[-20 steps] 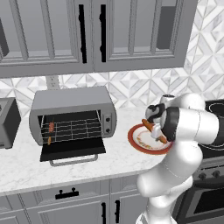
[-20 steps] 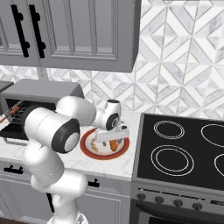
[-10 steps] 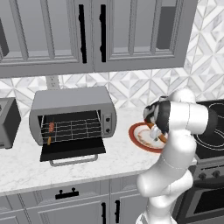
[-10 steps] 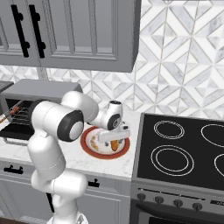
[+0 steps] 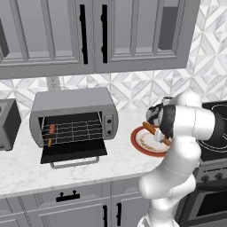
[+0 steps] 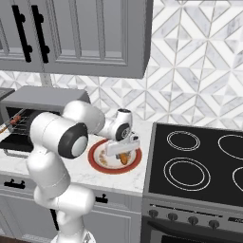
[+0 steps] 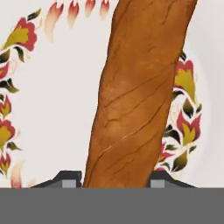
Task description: Pick up the kebab skewer and baguette bread, and place them inside the toaster oven. Close the toaster oven door and start by setting the timer.
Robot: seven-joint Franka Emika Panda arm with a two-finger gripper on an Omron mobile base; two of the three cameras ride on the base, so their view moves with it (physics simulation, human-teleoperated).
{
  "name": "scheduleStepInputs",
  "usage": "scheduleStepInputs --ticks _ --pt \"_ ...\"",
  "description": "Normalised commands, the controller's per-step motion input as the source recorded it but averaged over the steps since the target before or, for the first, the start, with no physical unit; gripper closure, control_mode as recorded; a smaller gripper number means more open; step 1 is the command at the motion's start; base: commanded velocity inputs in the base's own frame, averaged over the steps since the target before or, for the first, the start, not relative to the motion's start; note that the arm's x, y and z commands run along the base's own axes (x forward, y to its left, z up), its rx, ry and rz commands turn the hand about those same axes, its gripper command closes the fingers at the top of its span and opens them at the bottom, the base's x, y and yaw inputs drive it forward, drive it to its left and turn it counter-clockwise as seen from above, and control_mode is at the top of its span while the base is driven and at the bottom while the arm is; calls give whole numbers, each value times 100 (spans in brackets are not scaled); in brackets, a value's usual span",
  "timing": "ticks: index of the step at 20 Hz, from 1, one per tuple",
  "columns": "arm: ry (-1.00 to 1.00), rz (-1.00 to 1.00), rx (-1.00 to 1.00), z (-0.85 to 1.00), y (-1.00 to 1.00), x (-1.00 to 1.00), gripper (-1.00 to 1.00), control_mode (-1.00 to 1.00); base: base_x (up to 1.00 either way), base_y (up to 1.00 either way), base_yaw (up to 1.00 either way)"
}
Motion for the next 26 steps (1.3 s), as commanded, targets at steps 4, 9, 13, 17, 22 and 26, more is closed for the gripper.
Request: scheduleStepInputs --ticks 4,9,13,17,22,26 --pt "-5 13 0 91 87 -93 100 -100 0 0 0" --pt "-8 -12 0 89 100 -75 100 -100 0 0 0" --pt "0 -45 1 60 86 -90 100 -100 0 0 0" --pt "0 -55 2 44 80 -72 100 -100 0 0 0" --pt "-1 -54 2 43 93 -28 100 -100 0 0 0" --pt "-7 -52 0 34 100 -1 100 -100 0 0 0"
